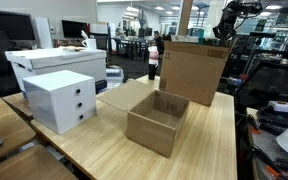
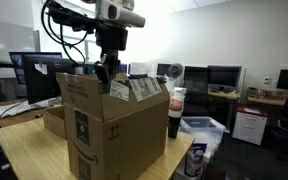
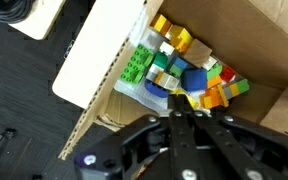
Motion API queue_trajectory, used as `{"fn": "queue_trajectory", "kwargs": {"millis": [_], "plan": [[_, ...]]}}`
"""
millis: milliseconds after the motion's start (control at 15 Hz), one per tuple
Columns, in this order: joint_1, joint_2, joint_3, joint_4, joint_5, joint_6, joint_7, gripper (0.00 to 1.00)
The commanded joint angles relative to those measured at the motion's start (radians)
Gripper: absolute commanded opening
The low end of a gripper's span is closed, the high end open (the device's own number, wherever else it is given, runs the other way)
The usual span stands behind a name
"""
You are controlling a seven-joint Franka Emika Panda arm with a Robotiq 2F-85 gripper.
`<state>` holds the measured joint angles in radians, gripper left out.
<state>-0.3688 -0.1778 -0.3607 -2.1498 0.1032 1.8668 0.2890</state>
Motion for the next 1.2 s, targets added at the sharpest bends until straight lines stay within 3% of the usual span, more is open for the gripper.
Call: {"fn": "queue_trajectory", "kwargs": {"millis": [0, 467, 1133], "plan": [[0.009, 0.007, 0.004, 0.020, 0.016, -0.032, -0.043, 0.03], [0.015, -0.018, 0.021, 0.028, -0.028, -0.013, -0.022, 0.03], [0.012, -0.062, 0.064, 0.006, -0.259, 0.088, 0.040, 0.03]]}}
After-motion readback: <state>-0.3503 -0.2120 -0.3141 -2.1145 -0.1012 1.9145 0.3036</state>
